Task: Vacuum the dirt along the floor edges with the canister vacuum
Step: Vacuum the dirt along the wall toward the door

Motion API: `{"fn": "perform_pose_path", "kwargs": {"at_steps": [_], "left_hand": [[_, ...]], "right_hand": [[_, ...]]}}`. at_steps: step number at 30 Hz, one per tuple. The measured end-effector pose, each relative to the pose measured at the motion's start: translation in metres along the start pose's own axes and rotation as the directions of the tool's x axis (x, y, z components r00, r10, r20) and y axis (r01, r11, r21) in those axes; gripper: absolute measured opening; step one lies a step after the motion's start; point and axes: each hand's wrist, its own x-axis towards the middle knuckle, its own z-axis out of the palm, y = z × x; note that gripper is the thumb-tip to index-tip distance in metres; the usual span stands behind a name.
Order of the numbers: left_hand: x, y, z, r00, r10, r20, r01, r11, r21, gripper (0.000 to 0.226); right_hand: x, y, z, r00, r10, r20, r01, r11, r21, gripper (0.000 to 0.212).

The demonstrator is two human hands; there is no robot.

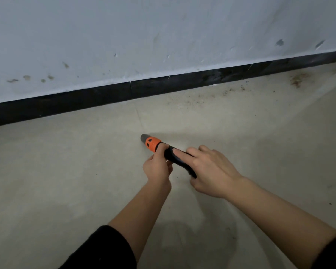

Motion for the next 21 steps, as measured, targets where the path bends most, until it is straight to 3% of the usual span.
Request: {"fn": "perform_pose_path", "kwargs": {"at_steps": [9,21], "left_hand": [[0.04,0.023,0.047,0.993,0.013,0.121,-0.037,0.98,0.196,0.021],[0.054,0.012,0.135,0.982,0.025,0.185,-0.106,0.89,0.443,0.034]], "right_hand": [[0.029,0.026,0.008,0.978,0.184,-0.102,-0.185,0.983,-0.006,0.076],[0.032,0.106,0.02,0.955,0.266,-0.132,-0.25,0.96,0.13,0.069]]}}
